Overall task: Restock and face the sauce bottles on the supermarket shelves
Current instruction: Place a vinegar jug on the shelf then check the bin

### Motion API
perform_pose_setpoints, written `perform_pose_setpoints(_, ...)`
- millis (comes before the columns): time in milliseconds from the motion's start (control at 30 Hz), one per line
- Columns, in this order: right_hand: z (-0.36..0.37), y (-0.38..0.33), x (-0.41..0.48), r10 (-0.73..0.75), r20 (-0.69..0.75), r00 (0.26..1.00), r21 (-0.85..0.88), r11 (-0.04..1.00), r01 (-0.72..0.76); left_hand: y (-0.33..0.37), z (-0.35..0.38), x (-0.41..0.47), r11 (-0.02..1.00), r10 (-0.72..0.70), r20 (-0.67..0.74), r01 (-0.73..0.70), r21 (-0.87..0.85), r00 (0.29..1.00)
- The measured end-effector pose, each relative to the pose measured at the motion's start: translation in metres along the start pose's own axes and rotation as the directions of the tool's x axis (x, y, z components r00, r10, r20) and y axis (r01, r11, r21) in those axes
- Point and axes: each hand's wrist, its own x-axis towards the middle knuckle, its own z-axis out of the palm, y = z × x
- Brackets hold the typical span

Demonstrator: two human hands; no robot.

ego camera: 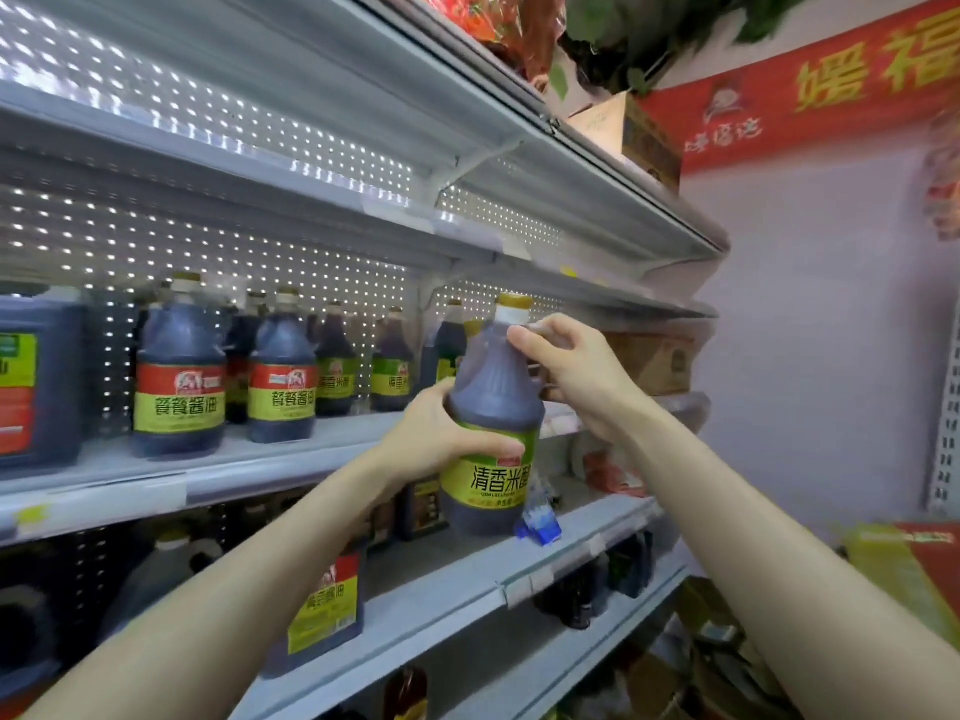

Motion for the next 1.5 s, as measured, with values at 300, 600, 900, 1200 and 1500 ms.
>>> perform_pose_setpoints(300,-0.005,0.083,0.089,-0.064,0.17,0.983,0.151,0.988,0.038,-0.063,-0.006,0.078,0.995,-0.022,-0.153,0.037,0.095,0.988)
perform_pose_setpoints(600,-0.005,0.162,0.222,-0.223,0.299,0.928,0.301,0.945,0.129,-0.105,-0.014,0.182,0.976,-0.015,-0.362,0.093,0.198,0.932)
perform_pose_setpoints(900,0.012,0.22,0.302,-0.335,0.377,0.864,0.459,0.878,0.14,-0.144,-0.035,0.247,0.95,-0.018,-0.475,0.163,0.266,0.88)
perform_pose_setpoints(1200,0.039,0.243,0.326,-0.287,0.438,0.852,0.481,0.876,0.047,-0.161,-0.048,0.258,0.94,-0.118,-0.493,0.257,0.226,0.862)
perform_pose_setpoints(1500,0.053,0.253,0.341,-0.221,0.407,0.886,0.411,0.911,0.039,-0.168,-0.056,0.267,0.937,-0.219,-0.435,0.313,0.158,0.874)
